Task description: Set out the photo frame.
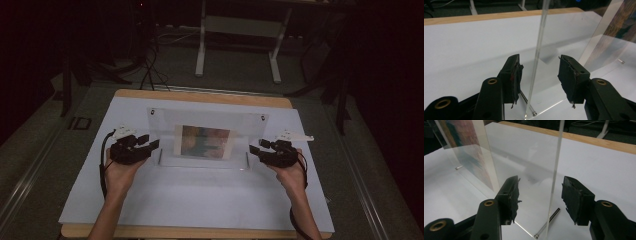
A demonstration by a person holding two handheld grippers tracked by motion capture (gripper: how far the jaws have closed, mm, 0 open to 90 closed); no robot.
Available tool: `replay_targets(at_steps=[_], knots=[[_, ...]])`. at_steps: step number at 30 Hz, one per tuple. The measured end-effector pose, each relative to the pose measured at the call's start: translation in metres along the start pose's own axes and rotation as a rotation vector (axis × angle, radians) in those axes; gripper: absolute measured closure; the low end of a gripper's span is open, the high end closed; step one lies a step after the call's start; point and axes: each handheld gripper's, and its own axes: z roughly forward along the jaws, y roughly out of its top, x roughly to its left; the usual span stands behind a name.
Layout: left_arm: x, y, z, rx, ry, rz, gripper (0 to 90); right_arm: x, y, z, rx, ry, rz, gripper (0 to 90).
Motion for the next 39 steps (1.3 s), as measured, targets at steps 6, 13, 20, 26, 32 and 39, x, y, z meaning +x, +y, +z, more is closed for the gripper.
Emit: replay_targets(at_steps=[6, 13, 20, 26, 32, 39], knots=[[0.009, 0.003, -0.013, -0.029, 0.012, -0.009, 52.3, -0.004, 0.0, -0.006, 0.024, 0.015, -0.035, 49.0], [0.023, 0.001, -0.021, -0.036, 0.056, -0.029, 52.9, -0.008, 0.001, -0.017, 0.058, 0.016, -0.084, 61.1], [0.035, -0.004, -0.022, -0.021, 0.117, -0.041, 53.0, -0.019, -0.002, -0.026, 0.065, -0.033, -0.076, 70.0], [0.042, -0.012, -0.013, 0.019, 0.164, -0.038, 53.0, -0.036, -0.013, -0.024, 0.093, -0.09, -0.023, 70.9], [0.049, -0.025, 0.002, 0.062, 0.173, -0.058, 52.9, -0.051, -0.028, -0.016, 0.122, -0.118, 0.03, 71.0], [0.059, -0.04, 0.019, 0.139, 0.199, -0.041, 52.6, -0.059, -0.035, -0.016, 0.159, -0.214, 0.007, 66.9]])
